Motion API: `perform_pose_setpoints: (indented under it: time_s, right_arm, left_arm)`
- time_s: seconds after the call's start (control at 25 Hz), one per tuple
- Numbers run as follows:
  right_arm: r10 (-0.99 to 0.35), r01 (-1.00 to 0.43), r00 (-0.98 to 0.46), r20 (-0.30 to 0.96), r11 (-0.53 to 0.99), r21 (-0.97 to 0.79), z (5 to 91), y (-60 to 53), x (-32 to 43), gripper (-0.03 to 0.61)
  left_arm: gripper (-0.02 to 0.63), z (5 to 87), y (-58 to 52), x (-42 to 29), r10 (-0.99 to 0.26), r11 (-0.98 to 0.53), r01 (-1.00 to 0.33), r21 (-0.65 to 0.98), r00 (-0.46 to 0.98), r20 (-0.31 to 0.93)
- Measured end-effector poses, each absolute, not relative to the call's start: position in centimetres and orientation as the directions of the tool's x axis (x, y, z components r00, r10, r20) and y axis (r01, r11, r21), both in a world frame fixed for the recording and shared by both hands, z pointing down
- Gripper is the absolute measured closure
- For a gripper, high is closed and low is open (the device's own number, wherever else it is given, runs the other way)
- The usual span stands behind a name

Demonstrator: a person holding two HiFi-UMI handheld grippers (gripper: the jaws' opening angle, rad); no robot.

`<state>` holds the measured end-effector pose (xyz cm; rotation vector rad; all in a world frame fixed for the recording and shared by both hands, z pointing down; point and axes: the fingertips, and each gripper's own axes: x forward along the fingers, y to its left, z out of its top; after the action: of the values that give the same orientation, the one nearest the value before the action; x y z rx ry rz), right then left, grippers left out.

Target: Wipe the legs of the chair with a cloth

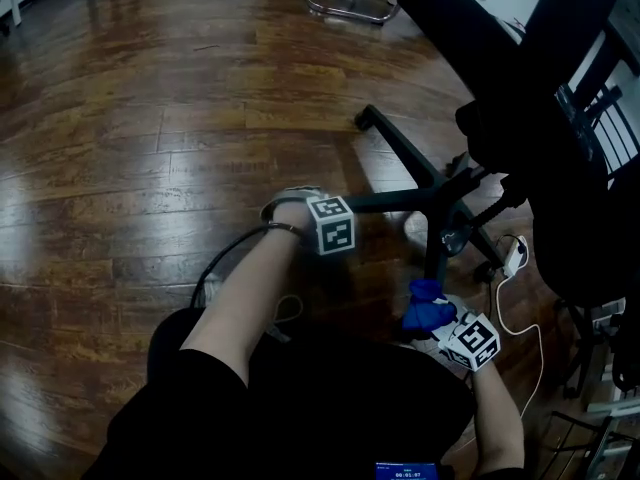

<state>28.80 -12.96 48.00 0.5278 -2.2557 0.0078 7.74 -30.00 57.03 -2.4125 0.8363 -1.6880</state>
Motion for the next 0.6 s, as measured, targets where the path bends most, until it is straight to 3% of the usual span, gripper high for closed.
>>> perform_pose_setpoints:
  time_s: [0.36,0.6]
  right_arm:
    - [-0.675,-0.599,-0.484,0.557,0.719,0.351,43.2,-30.3,27.8,0.499]
    - [-0.727,-0.620,-0.459,0.511,0.673,0.403,42.6,-31.6,27.6,0.497]
  left_arm:
    - [0.543,56.8,-30.2,8.0,-0.489,-0.842,-0.385,-0.379,0.246,0.837]
    - [0.543,56.7,-30.2,7.8,-0.493,-0.841,-0.380,-0.385,0.246,0.835]
